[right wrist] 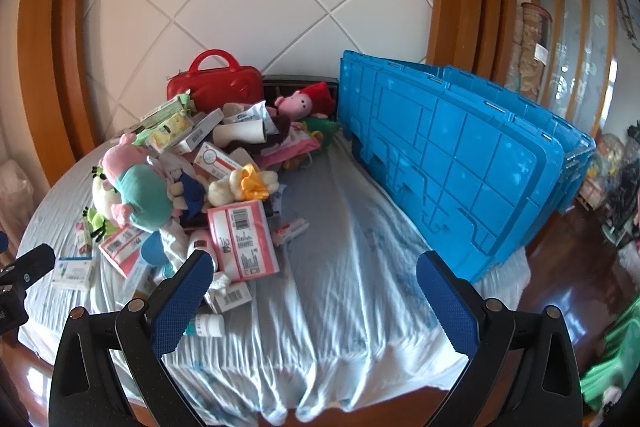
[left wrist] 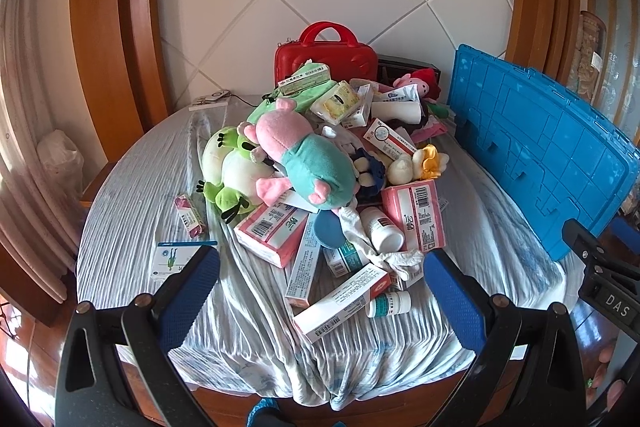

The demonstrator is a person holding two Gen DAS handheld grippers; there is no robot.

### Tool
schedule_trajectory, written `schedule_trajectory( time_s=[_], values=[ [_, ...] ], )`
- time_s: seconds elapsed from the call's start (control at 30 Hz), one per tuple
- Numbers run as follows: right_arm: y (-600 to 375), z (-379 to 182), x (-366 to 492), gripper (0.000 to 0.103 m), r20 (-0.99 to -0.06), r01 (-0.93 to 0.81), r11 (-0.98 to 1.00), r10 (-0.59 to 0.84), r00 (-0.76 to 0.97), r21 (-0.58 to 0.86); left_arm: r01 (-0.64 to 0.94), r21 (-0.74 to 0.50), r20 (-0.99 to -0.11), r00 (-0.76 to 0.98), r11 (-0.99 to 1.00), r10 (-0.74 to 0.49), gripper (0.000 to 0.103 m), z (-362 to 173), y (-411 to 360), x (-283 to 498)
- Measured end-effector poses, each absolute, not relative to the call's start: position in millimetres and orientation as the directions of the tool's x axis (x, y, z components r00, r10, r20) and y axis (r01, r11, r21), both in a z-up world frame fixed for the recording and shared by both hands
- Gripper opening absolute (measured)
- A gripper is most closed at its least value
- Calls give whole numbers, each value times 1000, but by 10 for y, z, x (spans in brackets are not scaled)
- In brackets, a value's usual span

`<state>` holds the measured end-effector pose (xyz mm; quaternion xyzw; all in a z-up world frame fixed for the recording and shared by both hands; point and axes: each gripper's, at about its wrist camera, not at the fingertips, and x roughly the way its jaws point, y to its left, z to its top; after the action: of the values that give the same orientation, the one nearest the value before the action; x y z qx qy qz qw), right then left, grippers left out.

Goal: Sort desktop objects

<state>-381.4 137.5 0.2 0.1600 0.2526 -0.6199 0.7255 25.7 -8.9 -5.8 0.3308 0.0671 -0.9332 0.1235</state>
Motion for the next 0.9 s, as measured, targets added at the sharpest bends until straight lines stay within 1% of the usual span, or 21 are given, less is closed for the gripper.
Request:
schedule_trajectory(
  time_s=[0.17,0.33,0.57,0.73,0.9],
  values=[
    [1386,-18,-3793,103,-573,980,189,-812,115,-71,294,-55,-637,-746,-954,-193,103,-100,-209,277],
    [1378,-71,-3761,103,-582,979,195,-803,126,-58,341,-51,-651,-724,-939,-228,103,-172,-409,311],
    [1297,-219,-3611,103,-616,976,214,-775,143,-43,368,-52,-676,-697,-928,-239,103,-311,-665,346],
    [1191,-411,-3448,103,-660,977,211,-737,147,-19,389,-27,-695,-670,-921,-262,103,-492,-985,334],
    [1056,-669,-3312,103,-722,979,206,-678,139,-5,345,14,-753,-614,-938,-237,103,-812,-1121,170]
  ],
)
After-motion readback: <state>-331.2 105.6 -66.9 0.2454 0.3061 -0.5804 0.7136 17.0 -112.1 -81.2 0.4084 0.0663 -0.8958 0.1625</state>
